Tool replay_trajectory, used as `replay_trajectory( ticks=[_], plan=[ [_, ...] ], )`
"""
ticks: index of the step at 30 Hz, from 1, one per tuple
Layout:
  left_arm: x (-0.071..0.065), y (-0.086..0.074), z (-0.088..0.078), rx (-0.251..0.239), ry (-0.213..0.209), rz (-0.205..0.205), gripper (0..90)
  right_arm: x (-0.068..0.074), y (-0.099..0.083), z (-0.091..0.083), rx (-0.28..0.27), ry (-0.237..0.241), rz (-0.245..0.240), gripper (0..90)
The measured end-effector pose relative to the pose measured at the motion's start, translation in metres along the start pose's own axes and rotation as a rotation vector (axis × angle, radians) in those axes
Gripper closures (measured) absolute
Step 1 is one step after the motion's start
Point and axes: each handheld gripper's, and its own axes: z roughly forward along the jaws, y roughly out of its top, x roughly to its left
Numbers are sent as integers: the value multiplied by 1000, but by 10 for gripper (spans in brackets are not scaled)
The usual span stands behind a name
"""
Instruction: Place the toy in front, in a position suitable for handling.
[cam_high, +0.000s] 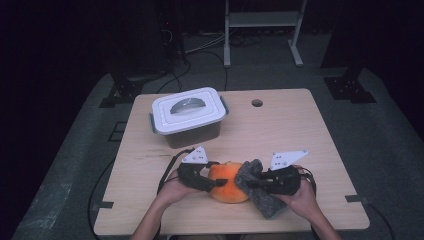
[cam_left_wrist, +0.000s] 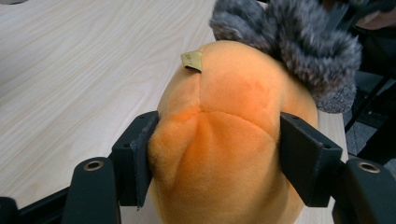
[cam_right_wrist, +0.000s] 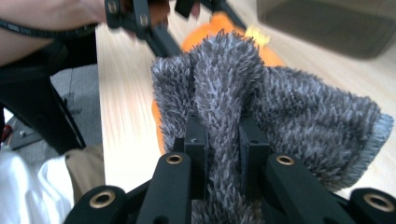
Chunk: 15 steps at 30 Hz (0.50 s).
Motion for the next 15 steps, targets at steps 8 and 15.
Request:
replay_trajectory(
  ticks=[8, 15],
  plan=[
    [-13, 4, 2, -3, -38, 129, 332, -7, 3, -17, -65, -13, 29, 767],
    [-15, 4, 1, 12, -68, 140, 265, -11, -2, -7, -19, 17, 34, 763]
  ],
)
